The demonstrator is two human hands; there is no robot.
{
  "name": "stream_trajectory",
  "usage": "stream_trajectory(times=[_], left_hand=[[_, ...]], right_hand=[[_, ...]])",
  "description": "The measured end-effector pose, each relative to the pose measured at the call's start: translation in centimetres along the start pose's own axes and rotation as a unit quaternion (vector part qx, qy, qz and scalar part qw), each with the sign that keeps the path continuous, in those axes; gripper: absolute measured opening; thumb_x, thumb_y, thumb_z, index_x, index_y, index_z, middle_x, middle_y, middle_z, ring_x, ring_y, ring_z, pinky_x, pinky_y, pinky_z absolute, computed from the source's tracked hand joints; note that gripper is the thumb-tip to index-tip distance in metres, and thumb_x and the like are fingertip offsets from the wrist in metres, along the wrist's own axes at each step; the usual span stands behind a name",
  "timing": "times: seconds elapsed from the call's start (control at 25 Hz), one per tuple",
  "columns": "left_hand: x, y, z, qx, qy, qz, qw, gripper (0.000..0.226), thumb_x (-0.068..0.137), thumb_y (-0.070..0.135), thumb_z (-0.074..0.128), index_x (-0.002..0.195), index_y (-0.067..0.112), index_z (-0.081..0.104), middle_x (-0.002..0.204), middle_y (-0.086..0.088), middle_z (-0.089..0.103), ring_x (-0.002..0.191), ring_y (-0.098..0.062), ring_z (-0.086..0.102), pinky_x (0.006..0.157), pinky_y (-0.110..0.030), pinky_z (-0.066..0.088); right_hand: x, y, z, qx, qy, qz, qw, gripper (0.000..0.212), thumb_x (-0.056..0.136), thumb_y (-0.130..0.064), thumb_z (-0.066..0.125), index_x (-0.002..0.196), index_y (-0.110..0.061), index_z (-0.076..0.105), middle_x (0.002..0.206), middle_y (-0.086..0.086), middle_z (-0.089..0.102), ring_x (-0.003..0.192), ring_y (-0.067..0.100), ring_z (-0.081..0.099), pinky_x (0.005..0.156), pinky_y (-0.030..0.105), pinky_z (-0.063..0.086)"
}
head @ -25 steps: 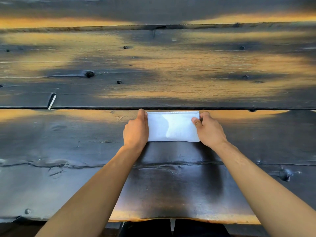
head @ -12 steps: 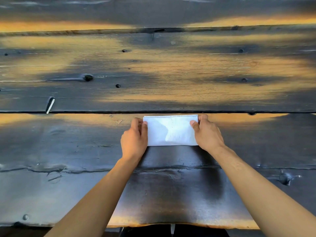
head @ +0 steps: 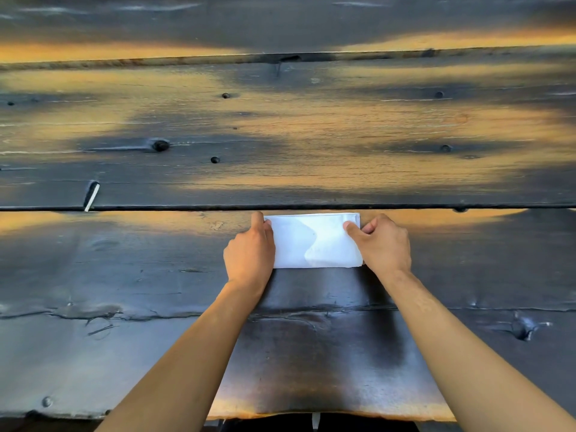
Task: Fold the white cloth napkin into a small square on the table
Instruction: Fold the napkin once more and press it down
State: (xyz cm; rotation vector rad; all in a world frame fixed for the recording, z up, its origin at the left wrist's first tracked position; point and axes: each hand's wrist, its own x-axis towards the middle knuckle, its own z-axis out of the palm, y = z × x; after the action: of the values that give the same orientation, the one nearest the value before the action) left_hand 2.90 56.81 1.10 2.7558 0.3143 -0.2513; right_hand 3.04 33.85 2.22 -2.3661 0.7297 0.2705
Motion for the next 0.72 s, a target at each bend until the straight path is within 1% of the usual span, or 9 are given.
stream_trajectory(times=[0.12, 0.2, 0.28, 0.36, 0.44, 0.48, 0.56, 0.64, 0.72], left_hand=[[-0.2, -0.1, 0.1, 0.026, 0.006, -0.007, 1.0, 0.03, 0.106, 0.041, 0.03, 0.103, 0.014, 0.043, 0.069, -0.014, 0.065, 0.063, -0.039, 0.059, 0.052, -0.036, 0.032], [-0.2, -0.1, 0.0, 0.015, 0.006, -0.028, 0.999, 0.038, 0.105, 0.048, 0.028, 0.099, 0.013, 0.042, 0.071, -0.013, 0.065, 0.067, -0.039, 0.062, 0.053, -0.036, 0.03], [0.1, 0.0, -0.4, -0.048, 0.042, -0.063, 0.996, 0.04, 0.104, 0.051, 0.028, 0.097, 0.013, 0.041, 0.075, -0.01, 0.061, 0.071, -0.038, 0.061, 0.056, -0.036, 0.032], [-0.4, 0.1, -0.7, -0.071, 0.133, -0.016, 0.988, 0.034, 0.102, 0.042, 0.035, 0.101, 0.011, 0.048, 0.089, -0.01, 0.059, 0.082, -0.037, 0.057, 0.065, -0.038, 0.037], [-2.0, 1.1, -0.1, -0.007, 0.175, 0.114, 0.978, 0.031, 0.099, 0.03, 0.044, 0.115, 0.006, 0.056, 0.109, -0.016, 0.06, 0.1, -0.037, 0.055, 0.082, -0.044, 0.042], [-2.8, 1.9, 0.8, 0.02, 0.147, 0.187, 0.971, 0.037, 0.099, 0.026, 0.045, 0.125, 0.004, 0.057, 0.123, -0.018, 0.06, 0.115, -0.039, 0.054, 0.096, -0.048, 0.043], [-3.7, 3.5, 2.5, 0.06, 0.047, 0.283, 0.956, 0.049, 0.102, 0.024, 0.038, 0.145, 0.001, 0.046, 0.15, -0.019, 0.047, 0.145, -0.038, 0.037, 0.119, -0.053, 0.029], [-3.6, 4.6, 3.8, 0.099, -0.033, 0.3, 0.948, 0.056, 0.106, 0.027, 0.026, 0.156, 0.003, 0.026, 0.165, -0.015, 0.026, 0.156, -0.031, 0.013, 0.127, -0.05, 0.011], [-3.1, 4.4, 4.4, 0.137, -0.066, 0.285, 0.946, 0.06, 0.108, 0.034, 0.017, 0.16, 0.008, 0.007, 0.169, -0.009, 0.004, 0.157, -0.025, -0.005, 0.127, -0.047, 0.0]], right_hand=[[-0.3, 0.1, 0.1, 0.009, 0.022, 0.007, 1.0, 0.041, 0.079, -0.058, 0.071, 0.07, -0.02, 0.056, 0.062, -0.007, 0.062, 0.064, 0.012, 0.058, 0.051, 0.026, 0.036], [-0.8, 0.1, 0.0, -0.005, 0.033, -0.004, 0.999, 0.038, 0.083, -0.057, 0.068, 0.077, -0.021, 0.055, 0.064, -0.009, 0.061, 0.062, 0.009, 0.056, 0.053, 0.028, 0.036], [-1.4, 0.2, -0.2, 0.004, 0.07, -0.062, 0.996, 0.029, 0.091, -0.048, 0.062, 0.09, -0.02, 0.055, 0.078, -0.007, 0.064, 0.071, 0.014, 0.059, 0.061, 0.031, 0.041], [-2.2, 0.5, -0.3, 0.024, 0.12, -0.177, 0.977, 0.019, 0.099, -0.029, 0.054, 0.109, -0.013, 0.058, 0.108, 0.002, 0.062, 0.099, 0.022, 0.059, 0.084, 0.037, 0.049], [-2.7, 0.6, 0.2, -0.028, 0.103, -0.277, 0.955, 0.032, 0.103, -0.017, 0.046, 0.13, -0.006, 0.057, 0.137, 0.009, 0.055, 0.132, 0.027, 0.048, 0.112, 0.04, 0.039], [-2.7, 0.6, 0.5, -0.078, 0.075, -0.31, 0.945, 0.038, 0.104, -0.015, 0.044, 0.139, -0.004, 0.053, 0.148, 0.011, 0.049, 0.143, 0.029, 0.039, 0.12, 0.043, 0.03], [-2.4, 0.9, 1.1, -0.168, 0.014, -0.334, 0.927, 0.046, 0.106, -0.016, 0.04, 0.15, -0.004, 0.041, 0.16, 0.011, 0.035, 0.153, 0.029, 0.022, 0.126, 0.045, 0.015], [-2.0, 1.5, 1.6, -0.211, -0.02, -0.327, 0.921, 0.051, 0.107, -0.021, 0.036, 0.155, -0.005, 0.03, 0.165, 0.01, 0.023, 0.155, 0.026, 0.013, 0.127, 0.042, 0.007], [-1.8, 2.1, 2.1, -0.222, -0.026, -0.325, 0.919, 0.055, 0.107, -0.025, 0.034, 0.157, -0.006, 0.022, 0.167, 0.008, 0.013, 0.155, 0.026, 0.007, 0.127, 0.041, 0.006]])
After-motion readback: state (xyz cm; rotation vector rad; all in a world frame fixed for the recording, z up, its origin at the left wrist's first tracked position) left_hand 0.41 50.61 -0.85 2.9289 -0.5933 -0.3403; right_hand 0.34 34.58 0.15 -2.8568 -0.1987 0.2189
